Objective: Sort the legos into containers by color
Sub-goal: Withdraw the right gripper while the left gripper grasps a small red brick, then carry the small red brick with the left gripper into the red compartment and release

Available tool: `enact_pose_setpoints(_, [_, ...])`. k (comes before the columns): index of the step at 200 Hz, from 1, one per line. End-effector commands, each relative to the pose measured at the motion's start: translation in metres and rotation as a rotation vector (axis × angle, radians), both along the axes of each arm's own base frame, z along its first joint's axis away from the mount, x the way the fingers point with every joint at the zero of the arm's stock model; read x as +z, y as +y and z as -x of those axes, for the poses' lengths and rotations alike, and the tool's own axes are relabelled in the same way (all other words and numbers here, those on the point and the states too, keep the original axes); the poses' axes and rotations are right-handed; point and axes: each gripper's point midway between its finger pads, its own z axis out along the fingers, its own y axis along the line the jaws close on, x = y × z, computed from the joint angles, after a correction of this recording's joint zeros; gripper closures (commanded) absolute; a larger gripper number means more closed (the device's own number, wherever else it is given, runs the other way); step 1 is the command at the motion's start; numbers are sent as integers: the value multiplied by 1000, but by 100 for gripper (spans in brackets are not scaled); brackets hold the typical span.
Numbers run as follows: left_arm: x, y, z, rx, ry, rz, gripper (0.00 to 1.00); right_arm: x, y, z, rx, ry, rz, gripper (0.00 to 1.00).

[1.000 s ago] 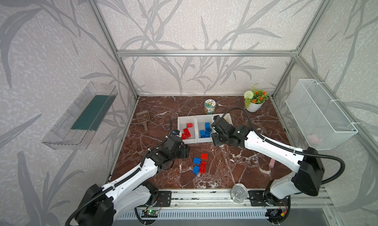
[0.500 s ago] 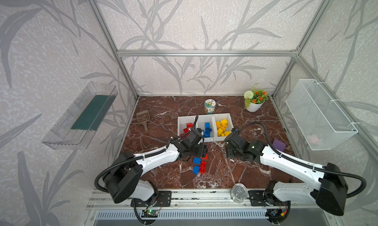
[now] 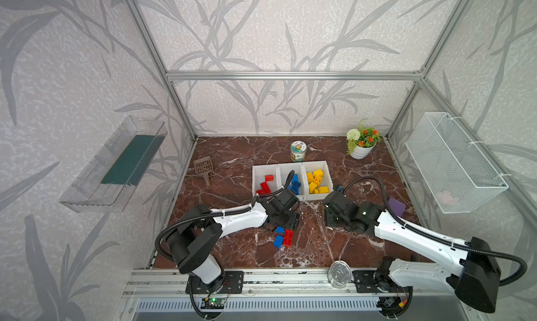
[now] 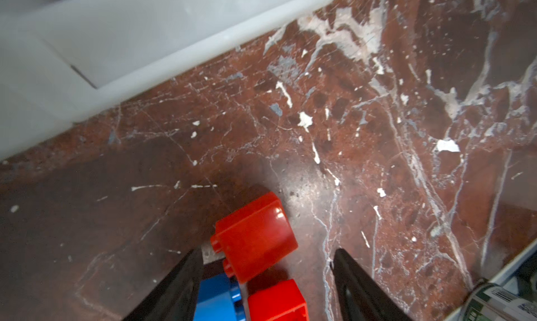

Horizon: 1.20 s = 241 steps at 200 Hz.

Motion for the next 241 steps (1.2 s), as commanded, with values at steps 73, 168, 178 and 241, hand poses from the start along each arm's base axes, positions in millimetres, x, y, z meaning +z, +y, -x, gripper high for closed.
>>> enact_pose_setpoints(73, [-21, -15, 3, -45, 43, -67, 36, -1, -14, 9, -41, -9, -22, 39])
enact_pose_setpoints(168, [-36, -14, 4, -94, 33, -159, 56, -1, -29, 19, -81, -26, -37, 39])
enact_pose_setpoints(178, [-32, -15, 3, -97, 21, -155, 58, -1, -31, 19, -83, -30, -36, 39])
enact_pose_setpoints(241, [59, -27, -52, -57, -145, -26, 60, 2, -39, 21, -100, -57, -35, 39])
